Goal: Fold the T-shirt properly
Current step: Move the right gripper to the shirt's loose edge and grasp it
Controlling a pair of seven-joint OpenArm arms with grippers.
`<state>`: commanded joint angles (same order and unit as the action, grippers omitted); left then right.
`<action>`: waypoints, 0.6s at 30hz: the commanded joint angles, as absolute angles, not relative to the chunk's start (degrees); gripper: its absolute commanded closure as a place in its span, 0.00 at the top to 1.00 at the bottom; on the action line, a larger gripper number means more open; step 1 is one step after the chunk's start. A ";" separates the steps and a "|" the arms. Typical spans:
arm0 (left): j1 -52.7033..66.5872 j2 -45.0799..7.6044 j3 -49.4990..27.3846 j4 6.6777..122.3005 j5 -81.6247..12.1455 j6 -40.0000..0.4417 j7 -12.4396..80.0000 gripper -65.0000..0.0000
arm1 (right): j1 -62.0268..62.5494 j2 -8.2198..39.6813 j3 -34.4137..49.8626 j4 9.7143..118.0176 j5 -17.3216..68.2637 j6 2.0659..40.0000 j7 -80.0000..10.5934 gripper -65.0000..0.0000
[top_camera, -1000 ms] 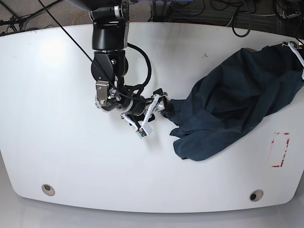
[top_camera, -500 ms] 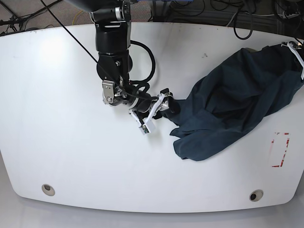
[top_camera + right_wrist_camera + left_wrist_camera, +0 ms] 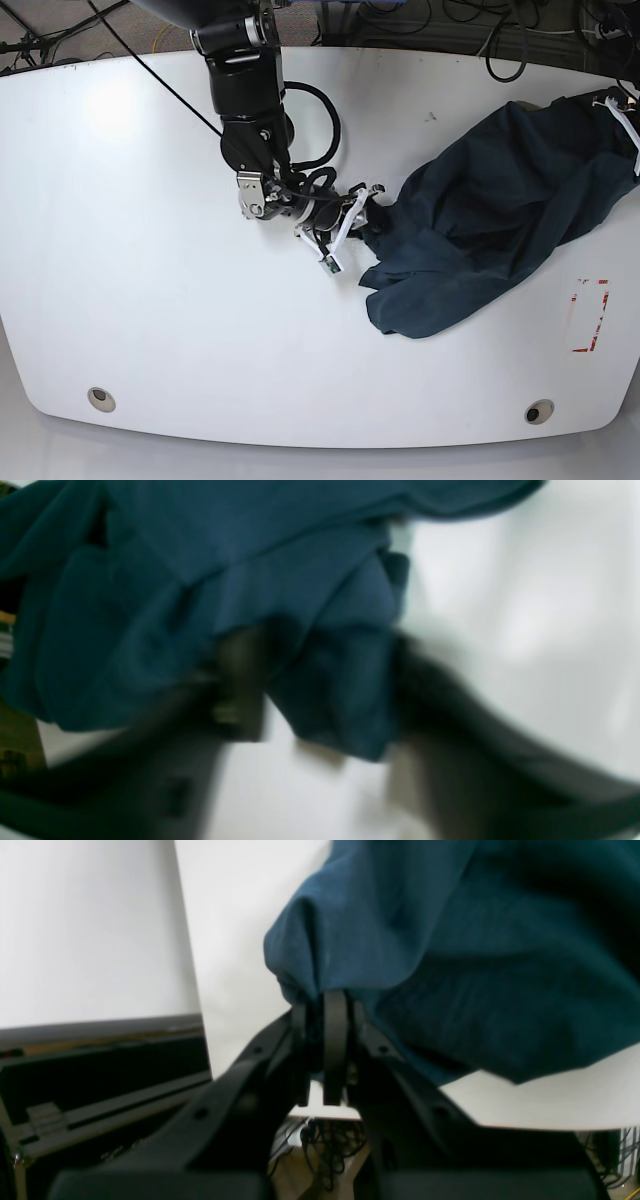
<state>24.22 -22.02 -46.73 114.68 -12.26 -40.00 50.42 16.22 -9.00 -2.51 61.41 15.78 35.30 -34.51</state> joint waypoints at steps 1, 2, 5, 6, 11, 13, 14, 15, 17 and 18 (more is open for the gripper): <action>24.13 -22.02 -46.73 114.68 -12.26 -40.00 50.42 0.00 | 16.22 -8.92 -2.51 61.41 15.78 35.30 -34.51 0.10; 24.13 -22.02 -46.73 114.68 -12.26 -40.00 50.42 0.00 | 16.22 -8.92 -2.51 61.41 15.78 35.30 -34.51 0.07; 23.87 -22.02 -45.41 114.68 -12.26 -40.00 50.42 0.00 | 16.31 -7.96 -2.51 61.76 15.78 35.30 -35.12 0.05; 23.60 -22.11 -44.88 114.68 -12.26 -40.00 50.42 0.00 | 16.31 -7.60 -2.51 62.55 15.78 35.30 -35.82 0.05; 23.52 -22.11 -44.26 114.68 -12.26 -40.00 50.42 0.00 | 14.29 -5.76 -2.42 68.70 15.78 35.30 -40.04 0.04; 23.43 -22.11 -44.00 114.68 -12.26 -40.00 50.42 0.00 | 13.49 -4.79 -2.42 71.52 15.78 35.30 -41.36 0.04; 23.34 -22.11 -43.91 114.68 -12.26 -40.00 50.42 0.00 | 13.14 -4.26 -2.42 72.92 15.78 35.30 -41.89 0.04; 23.25 -22.11 -43.74 114.68 -12.26 -40.00 50.42 0.00 | 12.62 -3.47 -2.42 75.47 15.78 35.30 -43.21 0.04; 22.73 -22.11 -43.03 114.68 -12.26 -40.00 50.42 0.00 | 11.47 -2.15 -2.42 78.46 15.78 35.30 -45.49 0.04; 22.37 -22.11 -42.59 114.68 -12.26 -40.00 50.42 0.00 | 10.68 -1.10 -1.98 81.10 15.78 35.30 -47.43 0.04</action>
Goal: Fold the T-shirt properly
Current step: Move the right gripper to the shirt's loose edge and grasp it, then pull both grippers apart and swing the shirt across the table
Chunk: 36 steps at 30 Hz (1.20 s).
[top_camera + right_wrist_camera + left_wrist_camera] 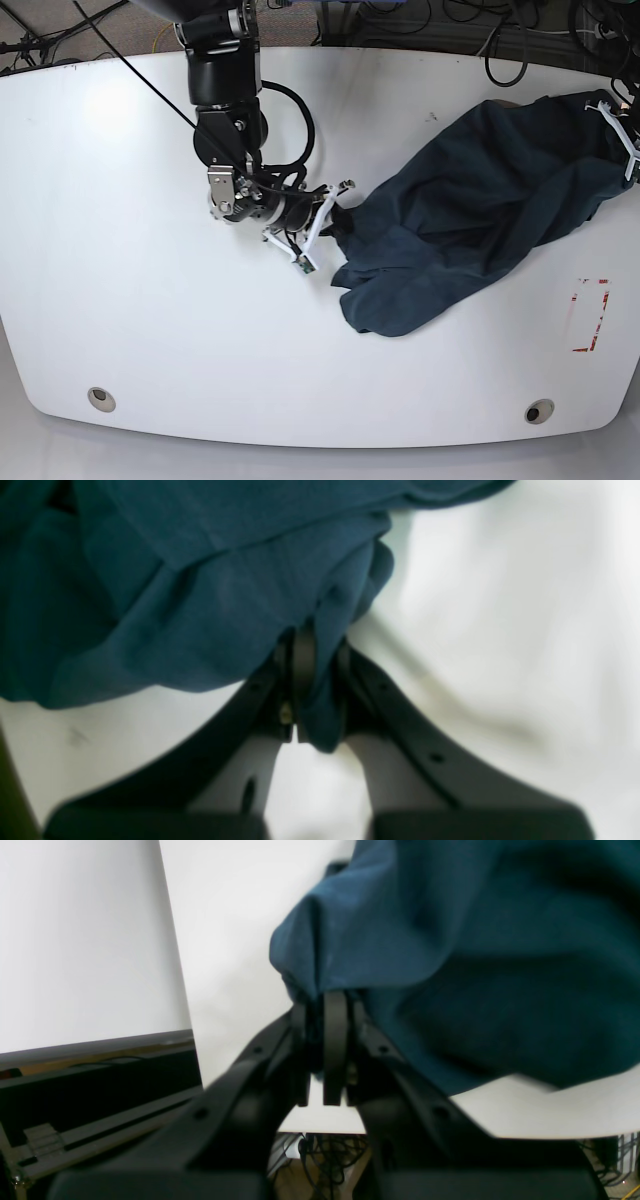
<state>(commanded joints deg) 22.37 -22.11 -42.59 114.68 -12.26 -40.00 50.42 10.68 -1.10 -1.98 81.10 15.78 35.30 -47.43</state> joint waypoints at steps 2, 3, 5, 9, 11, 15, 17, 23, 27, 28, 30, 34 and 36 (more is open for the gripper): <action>21.85 -22.11 -42.07 114.68 -12.26 -40.00 50.42 0.00 | 9.80 0.13 -0.92 84.09 15.78 35.30 -49.63 0.05; 21.58 -22.11 -42.07 114.68 -12.26 -40.00 50.42 0.00 | 9.54 0.57 -0.57 85.14 15.60 35.30 -50.24 0.05; 20.18 -22.11 -41.19 114.68 -12.26 -40.00 50.51 0.00 | 9.10 1.98 0.13 87.43 15.43 35.30 -51.74 0.05; 17.36 -22.11 -37.93 114.68 -10.86 -40.00 50.59 0.00 | 8.92 6.29 0.31 91.47 15.78 35.38 -54.99 0.05; 16.13 -22.02 -36.44 114.68 -8.22 -40.00 50.59 0.00 | 8.92 8.13 0.40 93.14 15.78 35.65 -56.92 0.05; 11.47 -21.76 -32.75 114.68 -2.59 -40.00 50.59 0.00 | 8.92 11.30 0.40 94.64 15.78 35.74 -58.33 0.05; 9.45 -21.76 -30.99 114.68 -0.40 -40.00 50.68 0.00 | 8.92 12.53 0.40 94.73 15.78 35.74 -58.33 0.05; 6.20 -21.49 -27.56 114.68 3.03 -40.00 50.68 0.00 | 9.10 15.78 0.57 97.19 15.34 35.38 -58.42 0.04; 2.42 -19.56 -24.92 114.68 3.21 -40.00 50.68 0.00 | 10.51 17.71 0.57 97.71 15.34 35.38 -58.24 0.04; 1.27 -18.95 -24.31 114.68 3.21 -40.00 50.68 0.00 | 11.21 18.51 0.57 98.51 15.34 35.38 -58.33 0.04; 0.04 -18.33 -24.31 114.68 3.30 -40.00 50.68 0.00 | 11.91 19.65 0.57 99.30 15.34 35.38 -58.33 0.04; -4.88 -16.40 -23.16 114.68 5.32 -40.00 50.68 0.00 | 16.04 21.14 0.57 98.07 15.34 35.56 -58.15 0.04; -7.08 -15.34 -22.02 114.68 6.37 -40.00 50.68 0.00 | 18.15 21.32 0.57 97.10 15.34 35.74 -58.15 0.04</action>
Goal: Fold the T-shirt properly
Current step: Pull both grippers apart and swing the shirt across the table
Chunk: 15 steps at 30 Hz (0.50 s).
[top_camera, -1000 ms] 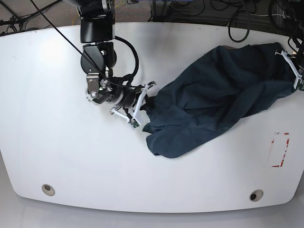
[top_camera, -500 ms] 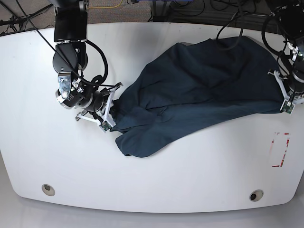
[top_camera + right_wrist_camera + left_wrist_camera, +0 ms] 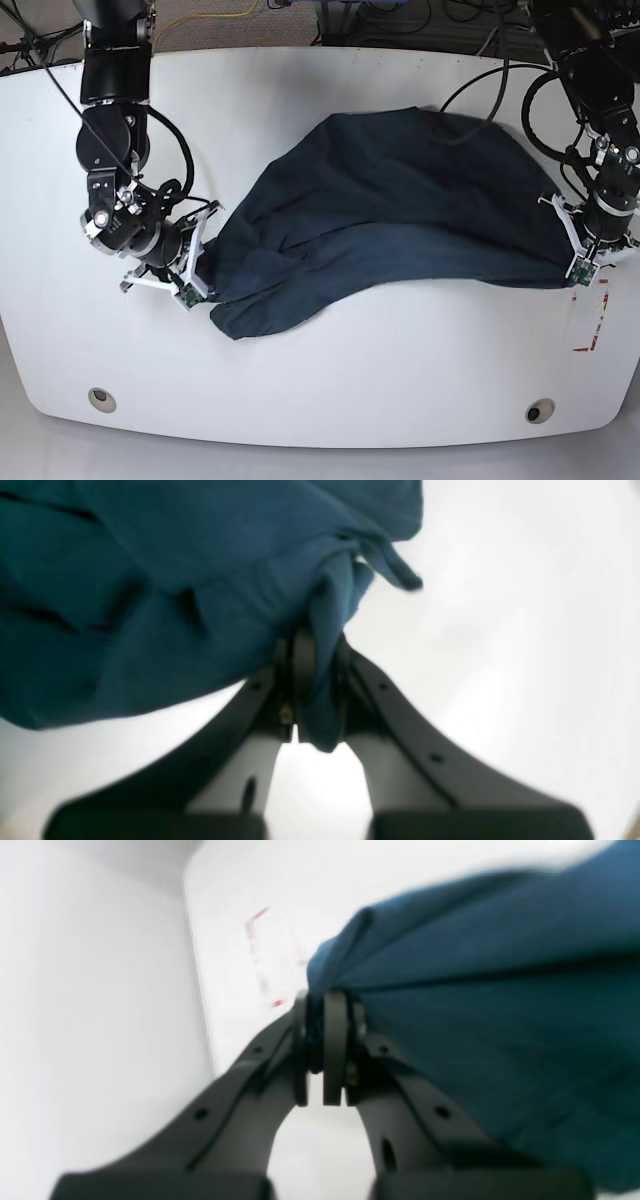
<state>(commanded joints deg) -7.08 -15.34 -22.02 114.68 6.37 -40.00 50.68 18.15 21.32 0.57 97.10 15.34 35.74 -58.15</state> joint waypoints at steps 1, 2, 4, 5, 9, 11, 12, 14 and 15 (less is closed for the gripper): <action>-8.04 -15.25 -21.58 114.68 7.08 -40.00 50.68 0.00 | 19.21 21.85 0.57 97.01 15.34 35.74 -58.15 0.04; -8.66 -15.25 -21.32 114.68 7.60 -40.00 50.68 0.00 | 19.82 22.29 0.57 97.01 15.34 35.74 -58.24 0.04; -9.89 -15.25 -20.88 114.68 8.57 -40.00 50.68 0.00 | 21.41 22.90 0.57 96.92 15.34 35.74 -58.24 0.04; -10.86 -15.16 -20.70 114.68 9.10 -40.00 50.68 0.00 | 22.46 23.25 0.57 96.75 15.34 35.74 -58.24 0.04; -15.69 -15.16 -19.47 114.68 9.89 -40.00 50.68 0.00 | 27.56 23.60 0.57 94.81 15.34 35.74 -58.33 0.04; -17.71 -15.16 -18.77 114.59 10.24 -40.00 50.77 0.00 | 30.20 24.04 0.57 93.58 15.34 35.74 -58.42 0.04; -18.86 -15.16 -18.59 114.59 10.51 -40.00 50.77 0.00 | 31.78 24.66 0.57 92.88 15.34 35.74 -58.42 0.04; -20.18 -15.16 -18.59 114.59 11.03 -40.00 50.77 0.00 | 33.63 25.01 0.57 92.35 15.43 35.74 -58.42 0.04; -20.97 -15.16 -18.59 114.59 11.38 -40.00 50.77 0.00 | 34.86 25.10 0.57 91.91 15.43 35.74 -58.42 0.04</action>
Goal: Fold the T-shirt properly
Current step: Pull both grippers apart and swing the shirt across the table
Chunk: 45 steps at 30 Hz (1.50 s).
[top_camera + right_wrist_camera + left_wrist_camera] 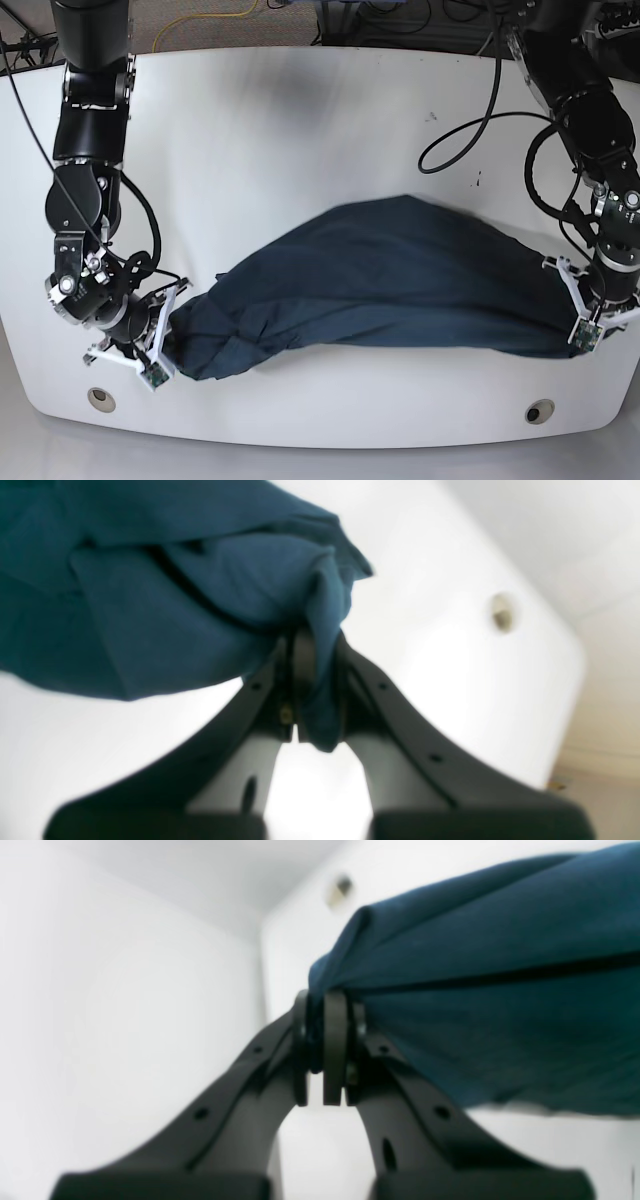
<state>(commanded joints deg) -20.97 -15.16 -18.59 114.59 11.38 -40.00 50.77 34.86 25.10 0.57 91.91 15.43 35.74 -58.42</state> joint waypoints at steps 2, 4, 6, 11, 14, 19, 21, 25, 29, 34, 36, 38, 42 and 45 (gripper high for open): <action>-22.90 -15.16 -18.59 114.59 11.38 -40.00 50.77 0.00 | 37.14 25.10 0.57 90.77 15.43 35.74 -58.42 0.04; -25.63 -15.16 -18.59 114.59 11.38 -40.00 50.77 0.00 | 40.40 25.19 0.48 88.75 15.34 35.74 -58.42 0.04; -27.38 -15.16 -18.51 114.59 11.38 -40.00 50.77 0.00 | 42.95 25.19 0.48 87.60 15.34 35.74 -58.42 0.04; -31.60 -15.25 -18.68 114.59 11.38 -40.00 50.77 0.00 | 48.22 26.33 0.22 87.25 15.34 35.74 -58.51 0.05; -34.95 -15.34 -18.68 114.59 11.38 -40.00 50.77 0.00 | 51.82 26.42 0.22 86.64 15.34 35.74 -58.51 0.05; -38.55 -15.43 -18.59 113.71 11.38 -40.00 50.77 0.00 | 57.71 26.42 0.13 83.74 15.43 35.74 -60.26 0.05; -40.22 -15.78 -18.59 112.92 11.38 -40.00 50.77 0.00 | 60.00 26.42 0.13 82.42 15.43 35.74 -60.88 0.05; -42.68 -16.22 -18.68 111.08 11.38 -40.00 50.77 0.00 | 63.25 26.42 0.13 80.31 15.43 35.74 -61.14 0.05; -44.09 -16.22 -18.77 108.53 11.38 -40.00 50.77 0.00 | 65.19 26.68 0.22 78.81 15.43 35.82 -61.14 0.05; -44.18 -16.22 -18.77 106.95 11.30 -40.00 50.77 0.00 | 65.01 26.68 0.22 78.73 15.43 35.82 -61.14 0.05; -44.09 -16.22 -18.77 106.86 11.30 -40.00 50.77 0.00 | 64.40 26.68 0.31 78.73 15.52 35.82 -61.14 0.05; -42.77 -16.22 -18.77 106.86 11.21 -40.00 50.77 0.00 | 62.29 26.68 0.48 78.73 15.69 35.82 -61.14 0.05; -39.34 -16.13 -18.77 107.21 11.03 -40.00 51.03 0.00 | 58.77 26.68 0.66 78.81 15.69 35.82 -61.14 0.04; -36.62 -15.96 -18.77 107.21 10.95 -40.00 51.03 0.00 | 54.64 26.68 1.98 78.99 15.78 35.82 -61.05 0.04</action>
<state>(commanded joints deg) -36.62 -15.96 -18.77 107.21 10.95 -40.00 51.03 54.64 26.68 1.98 78.99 15.78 35.82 -61.05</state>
